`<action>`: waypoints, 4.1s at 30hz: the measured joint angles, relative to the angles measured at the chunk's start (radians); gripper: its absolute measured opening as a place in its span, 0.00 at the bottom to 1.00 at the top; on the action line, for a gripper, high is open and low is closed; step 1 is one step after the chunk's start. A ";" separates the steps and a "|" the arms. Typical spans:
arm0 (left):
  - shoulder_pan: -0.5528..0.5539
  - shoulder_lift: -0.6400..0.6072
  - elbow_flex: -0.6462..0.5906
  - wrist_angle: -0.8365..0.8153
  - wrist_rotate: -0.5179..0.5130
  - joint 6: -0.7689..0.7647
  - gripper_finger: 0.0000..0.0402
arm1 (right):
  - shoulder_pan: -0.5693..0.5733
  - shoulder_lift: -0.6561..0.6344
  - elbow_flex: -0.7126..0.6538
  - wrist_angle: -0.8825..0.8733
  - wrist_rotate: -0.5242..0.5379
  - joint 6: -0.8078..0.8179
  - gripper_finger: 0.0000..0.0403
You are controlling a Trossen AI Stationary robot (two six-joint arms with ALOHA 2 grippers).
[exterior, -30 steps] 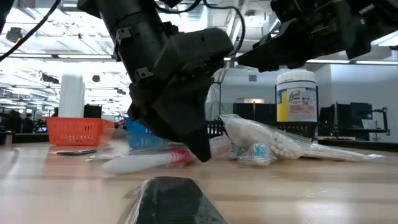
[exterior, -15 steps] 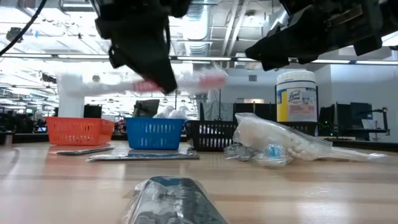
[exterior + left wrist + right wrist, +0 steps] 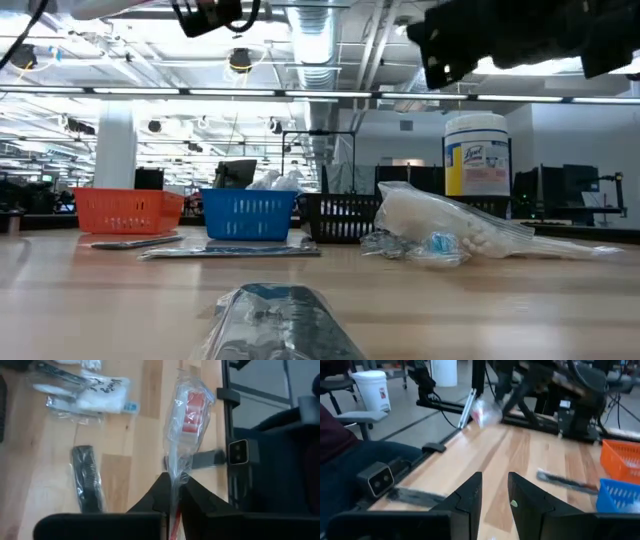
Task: Pick & Place Travel size toiletries
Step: Put the orange toothbrush into the left black bin
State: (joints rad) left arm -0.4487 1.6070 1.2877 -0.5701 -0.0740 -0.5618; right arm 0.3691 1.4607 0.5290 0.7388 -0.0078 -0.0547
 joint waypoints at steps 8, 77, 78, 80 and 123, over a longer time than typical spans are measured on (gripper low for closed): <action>0.017 -0.001 0.000 0.034 0.093 -0.022 0.02 | -0.005 0.000 0.128 -0.097 0.000 0.002 0.22; -0.441 -0.056 -0.195 0.304 -0.958 1.167 0.03 | -0.076 0.217 0.919 -0.865 -0.211 0.464 0.75; -0.436 -0.040 -0.195 0.305 -0.958 1.178 0.03 | -0.087 0.217 0.919 -0.853 -0.224 0.494 0.75; -0.428 -0.007 -0.200 0.308 -0.958 1.204 0.03 | -0.097 0.226 0.919 -0.834 -0.229 0.531 0.75; -0.502 0.026 -0.257 0.552 -1.219 1.700 0.03 | -0.184 0.377 0.919 -0.598 -0.328 0.546 0.75</action>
State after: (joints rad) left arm -0.9504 1.6325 1.0306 -0.0182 -1.2925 1.1387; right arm 0.1851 1.8374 1.4483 0.1409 -0.3355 0.4917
